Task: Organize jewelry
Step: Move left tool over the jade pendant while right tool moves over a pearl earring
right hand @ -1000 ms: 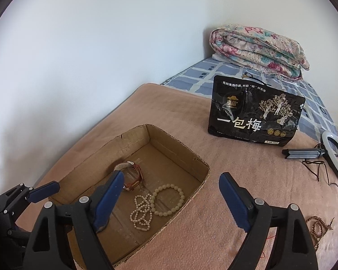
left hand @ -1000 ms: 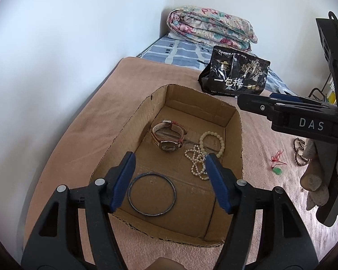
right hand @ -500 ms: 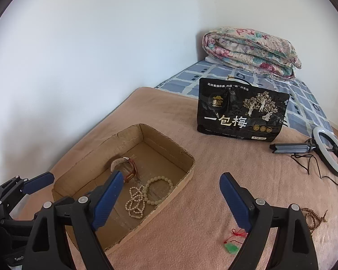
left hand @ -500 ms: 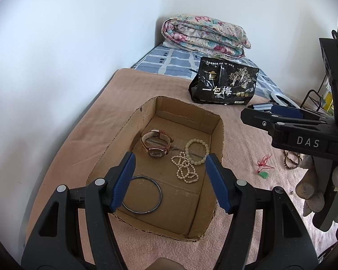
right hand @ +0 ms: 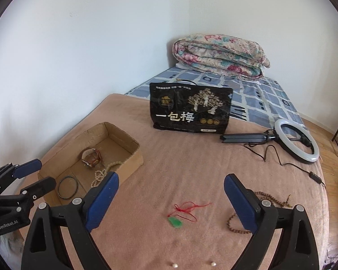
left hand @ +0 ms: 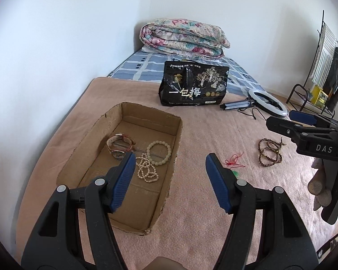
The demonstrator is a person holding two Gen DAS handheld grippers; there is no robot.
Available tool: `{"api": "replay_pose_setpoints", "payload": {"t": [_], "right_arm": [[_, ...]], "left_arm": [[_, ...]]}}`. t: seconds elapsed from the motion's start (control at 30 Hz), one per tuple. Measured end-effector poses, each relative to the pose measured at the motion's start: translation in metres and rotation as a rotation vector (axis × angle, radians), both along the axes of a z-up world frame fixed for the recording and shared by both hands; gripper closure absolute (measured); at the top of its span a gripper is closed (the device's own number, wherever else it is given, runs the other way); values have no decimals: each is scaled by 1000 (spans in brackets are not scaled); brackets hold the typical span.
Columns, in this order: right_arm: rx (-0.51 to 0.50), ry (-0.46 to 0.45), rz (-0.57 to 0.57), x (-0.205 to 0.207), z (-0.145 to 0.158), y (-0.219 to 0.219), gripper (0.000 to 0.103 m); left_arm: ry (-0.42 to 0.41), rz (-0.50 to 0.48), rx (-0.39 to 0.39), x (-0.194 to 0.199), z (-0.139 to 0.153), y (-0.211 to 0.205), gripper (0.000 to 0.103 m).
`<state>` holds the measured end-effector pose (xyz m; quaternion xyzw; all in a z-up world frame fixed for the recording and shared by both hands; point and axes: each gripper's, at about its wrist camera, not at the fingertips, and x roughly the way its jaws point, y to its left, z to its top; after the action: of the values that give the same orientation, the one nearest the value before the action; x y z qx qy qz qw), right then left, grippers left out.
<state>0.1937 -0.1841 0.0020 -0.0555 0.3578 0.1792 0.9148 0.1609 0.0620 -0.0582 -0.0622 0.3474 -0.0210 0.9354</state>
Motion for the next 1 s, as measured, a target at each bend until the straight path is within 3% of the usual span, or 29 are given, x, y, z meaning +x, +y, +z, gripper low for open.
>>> {"api": "replay_pose_setpoints", "payload": {"t": [0.3,0.53,0.83,1.0], "right_arm": [[7,-1,-133,-20,0,-94,7],[25,33,-188,-36,-17,-147,7],[25,62,-151,-56,-47,-157,8],[36,99,-106,-61,-70,-147,13]], "left_arm": [[10,-87,-3,6,-4,-52,37],[34,-151,7,14,-16,-85,37],[82,-239,33,27,-43,-120,37],[117,-252,3,39,-61,-126,41]]}}
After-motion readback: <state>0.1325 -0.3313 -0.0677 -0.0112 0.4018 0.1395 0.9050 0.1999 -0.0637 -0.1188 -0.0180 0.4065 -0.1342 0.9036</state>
